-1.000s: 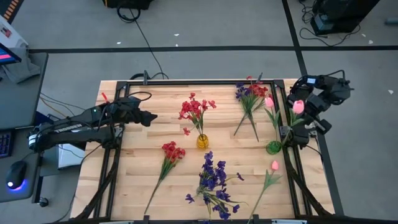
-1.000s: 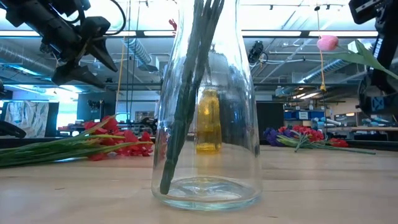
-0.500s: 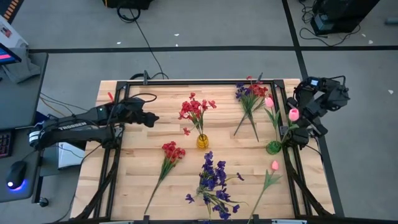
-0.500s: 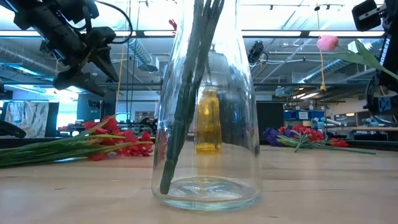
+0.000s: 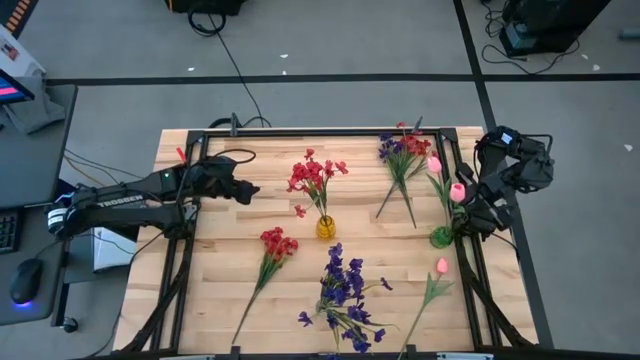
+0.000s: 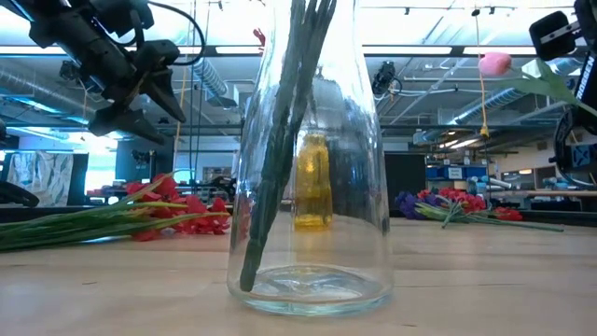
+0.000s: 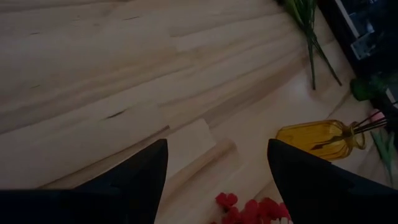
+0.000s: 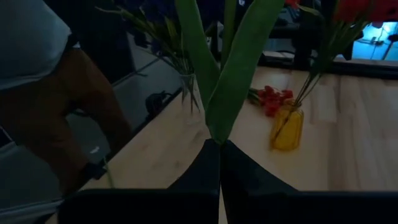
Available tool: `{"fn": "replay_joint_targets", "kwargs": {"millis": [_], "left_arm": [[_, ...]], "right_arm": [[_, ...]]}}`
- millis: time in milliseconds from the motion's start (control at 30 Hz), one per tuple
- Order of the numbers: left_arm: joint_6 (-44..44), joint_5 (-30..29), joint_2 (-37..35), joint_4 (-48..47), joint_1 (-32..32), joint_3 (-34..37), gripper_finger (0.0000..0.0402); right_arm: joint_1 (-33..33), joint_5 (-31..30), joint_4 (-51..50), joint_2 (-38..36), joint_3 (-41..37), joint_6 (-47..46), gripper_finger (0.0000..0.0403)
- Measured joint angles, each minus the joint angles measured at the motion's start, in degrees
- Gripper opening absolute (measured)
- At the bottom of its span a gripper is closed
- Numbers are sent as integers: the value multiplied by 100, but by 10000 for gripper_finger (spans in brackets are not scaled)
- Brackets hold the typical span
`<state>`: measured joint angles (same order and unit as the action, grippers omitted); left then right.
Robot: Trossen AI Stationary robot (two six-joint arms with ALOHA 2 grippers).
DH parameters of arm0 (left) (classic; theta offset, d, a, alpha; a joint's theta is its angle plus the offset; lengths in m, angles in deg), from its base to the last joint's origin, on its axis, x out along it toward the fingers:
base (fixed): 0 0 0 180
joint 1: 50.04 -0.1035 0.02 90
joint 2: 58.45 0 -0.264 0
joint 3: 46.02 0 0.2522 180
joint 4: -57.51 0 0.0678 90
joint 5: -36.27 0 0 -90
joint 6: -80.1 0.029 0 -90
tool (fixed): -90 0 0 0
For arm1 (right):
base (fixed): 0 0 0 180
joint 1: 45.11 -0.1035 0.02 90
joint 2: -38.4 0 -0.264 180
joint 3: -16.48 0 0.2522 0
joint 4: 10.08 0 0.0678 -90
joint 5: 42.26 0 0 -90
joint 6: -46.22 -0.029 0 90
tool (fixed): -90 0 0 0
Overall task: Sort flowers into vase by color
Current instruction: Put the bottom left pink tulip into the green vase
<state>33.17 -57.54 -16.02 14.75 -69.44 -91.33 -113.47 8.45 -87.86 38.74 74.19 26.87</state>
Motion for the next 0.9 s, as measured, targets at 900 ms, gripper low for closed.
{"fn": "replay_joint_targets", "kwargs": {"millis": [900], "left_arm": [[138, 0, -2, -4, 0, 0, 279]], "right_arm": [[0, 159, 52, 0, 4, -61, 7]]}}
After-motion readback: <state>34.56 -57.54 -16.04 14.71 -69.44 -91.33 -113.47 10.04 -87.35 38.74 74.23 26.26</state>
